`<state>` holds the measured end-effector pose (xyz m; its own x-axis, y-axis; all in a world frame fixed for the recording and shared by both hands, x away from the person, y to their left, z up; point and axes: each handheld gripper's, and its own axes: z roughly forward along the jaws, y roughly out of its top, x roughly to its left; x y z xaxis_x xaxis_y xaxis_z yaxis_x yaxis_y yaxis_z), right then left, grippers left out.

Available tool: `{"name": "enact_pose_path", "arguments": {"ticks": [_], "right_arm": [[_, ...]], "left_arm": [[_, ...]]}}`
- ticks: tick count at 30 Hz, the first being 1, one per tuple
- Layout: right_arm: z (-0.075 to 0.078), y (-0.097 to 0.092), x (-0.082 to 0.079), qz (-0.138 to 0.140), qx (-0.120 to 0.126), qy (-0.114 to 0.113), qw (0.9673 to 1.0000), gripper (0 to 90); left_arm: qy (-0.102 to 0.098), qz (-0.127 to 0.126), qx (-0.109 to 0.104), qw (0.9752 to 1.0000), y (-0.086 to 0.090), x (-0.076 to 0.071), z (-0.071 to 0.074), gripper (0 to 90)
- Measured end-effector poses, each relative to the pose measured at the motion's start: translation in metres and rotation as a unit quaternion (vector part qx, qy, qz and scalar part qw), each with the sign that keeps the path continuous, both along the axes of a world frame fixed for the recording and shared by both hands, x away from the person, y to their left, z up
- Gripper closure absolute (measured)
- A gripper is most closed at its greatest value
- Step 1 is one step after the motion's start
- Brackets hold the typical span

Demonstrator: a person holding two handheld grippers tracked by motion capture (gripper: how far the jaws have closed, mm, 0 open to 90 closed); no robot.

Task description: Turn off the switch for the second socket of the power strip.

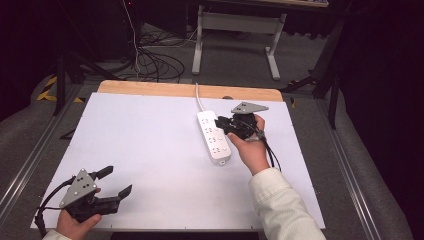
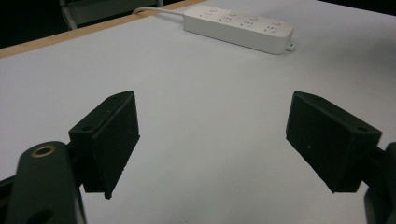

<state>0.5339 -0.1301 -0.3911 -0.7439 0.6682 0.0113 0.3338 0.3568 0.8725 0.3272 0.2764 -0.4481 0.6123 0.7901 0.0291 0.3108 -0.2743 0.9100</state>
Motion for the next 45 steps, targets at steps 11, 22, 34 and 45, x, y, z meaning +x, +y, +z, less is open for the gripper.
{"name": "enact_pose_path", "arguments": {"ticks": [11, 22, 34, 45], "right_arm": [[0.006, -0.02, -0.033, 0.03, 0.003, 0.013, 0.9995, 51.7], [-0.001, -0.036, -0.061, 0.07, -0.009, -0.006, 0.9975, 30.5], [-0.02, -0.057, -0.095, 0.078, 0.035, 0.006, 0.9964, 23.4], [-0.048, -0.075, -0.117, 0.069, 0.045, 0.023, 0.9963, 16.3]], "left_arm": [[0.0, 0.001, 0.0, 1.0, 0.001, 0.001, 0.0, 17.9], [0.008, -0.004, -0.024, 0.9997, 0.003, 0.0, 0.001, 17.8], [-0.003, -0.004, -0.034, 0.9994, 0.003, -0.002, 0.0, 17.0], [-0.014, -0.002, -0.022, 0.9997, 0.0, -0.003, -0.003, 16.4]]}}
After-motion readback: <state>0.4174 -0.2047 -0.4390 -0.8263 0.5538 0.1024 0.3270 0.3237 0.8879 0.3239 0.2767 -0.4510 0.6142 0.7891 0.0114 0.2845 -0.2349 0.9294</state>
